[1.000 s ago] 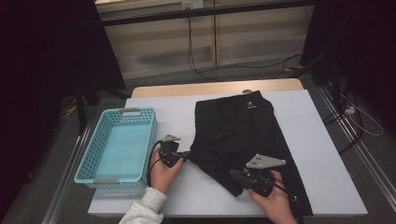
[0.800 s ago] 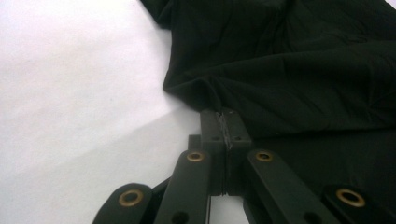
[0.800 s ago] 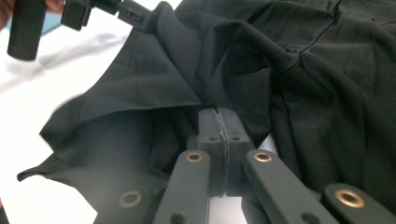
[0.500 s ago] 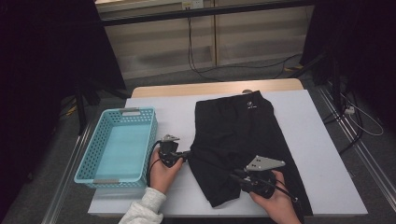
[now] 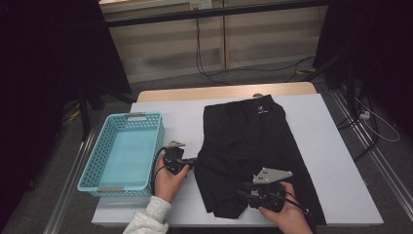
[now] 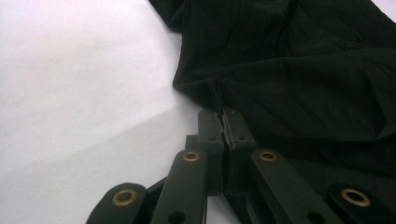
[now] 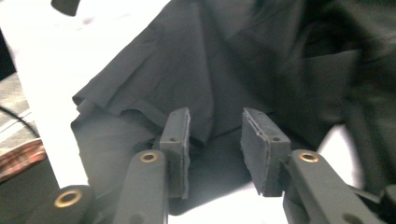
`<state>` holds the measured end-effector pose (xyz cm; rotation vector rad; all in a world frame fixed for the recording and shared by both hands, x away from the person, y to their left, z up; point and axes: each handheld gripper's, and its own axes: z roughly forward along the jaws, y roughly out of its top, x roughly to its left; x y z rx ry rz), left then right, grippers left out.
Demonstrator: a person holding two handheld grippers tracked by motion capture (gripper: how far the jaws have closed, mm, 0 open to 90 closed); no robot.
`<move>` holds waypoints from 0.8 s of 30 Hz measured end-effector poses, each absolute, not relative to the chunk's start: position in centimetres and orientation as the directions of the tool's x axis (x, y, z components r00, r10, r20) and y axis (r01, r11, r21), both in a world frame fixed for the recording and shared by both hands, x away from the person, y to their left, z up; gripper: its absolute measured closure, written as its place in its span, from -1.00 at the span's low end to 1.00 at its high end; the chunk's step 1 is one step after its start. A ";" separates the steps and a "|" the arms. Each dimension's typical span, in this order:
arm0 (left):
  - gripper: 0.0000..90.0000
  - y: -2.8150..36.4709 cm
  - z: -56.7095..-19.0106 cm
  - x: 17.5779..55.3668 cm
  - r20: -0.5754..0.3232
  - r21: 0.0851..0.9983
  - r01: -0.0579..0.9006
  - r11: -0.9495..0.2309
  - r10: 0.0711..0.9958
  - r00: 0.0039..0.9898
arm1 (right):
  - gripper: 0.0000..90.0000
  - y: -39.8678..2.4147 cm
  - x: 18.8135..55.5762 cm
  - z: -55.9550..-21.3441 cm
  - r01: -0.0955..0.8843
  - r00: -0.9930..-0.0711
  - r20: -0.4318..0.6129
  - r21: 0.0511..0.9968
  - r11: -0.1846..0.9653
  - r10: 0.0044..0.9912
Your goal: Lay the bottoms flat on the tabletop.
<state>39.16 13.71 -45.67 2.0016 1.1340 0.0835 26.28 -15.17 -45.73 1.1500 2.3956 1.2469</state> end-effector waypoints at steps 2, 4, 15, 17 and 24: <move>0.91 13.8 -45.6 39.1 -0.314 0.678 0.686 -0.264 0.741 0.594 | 0.32 -15.1 26.2 -45.7 0.537 -0.681 0.150 0.768 0.348 0.717; 0.88 13.8 -45.5 39.0 -0.308 0.679 0.684 -0.267 0.742 0.596 | 0.29 -15.4 26.1 -45.4 0.539 -0.668 0.151 0.774 0.334 0.729; 0.46 13.6 -45.8 38.9 -0.299 0.672 0.688 -0.272 0.750 0.590 | 0.22 -14.5 25.9 -46.1 0.505 -0.696 0.022 0.726 0.467 0.718; 0.39 13.4 -45.8 38.8 -0.294 0.676 0.683 -0.277 0.749 0.594 | 0.43 -14.4 25.9 -46.1 0.496 -0.708 0.019 0.725 0.478 0.706; 0.07 13.7 -45.5 38.2 -0.268 0.669 0.672 -0.318 0.740 0.617 | 0.98 -16.1 25.8 -46.1 0.528 -0.693 0.080 0.733 0.430 0.716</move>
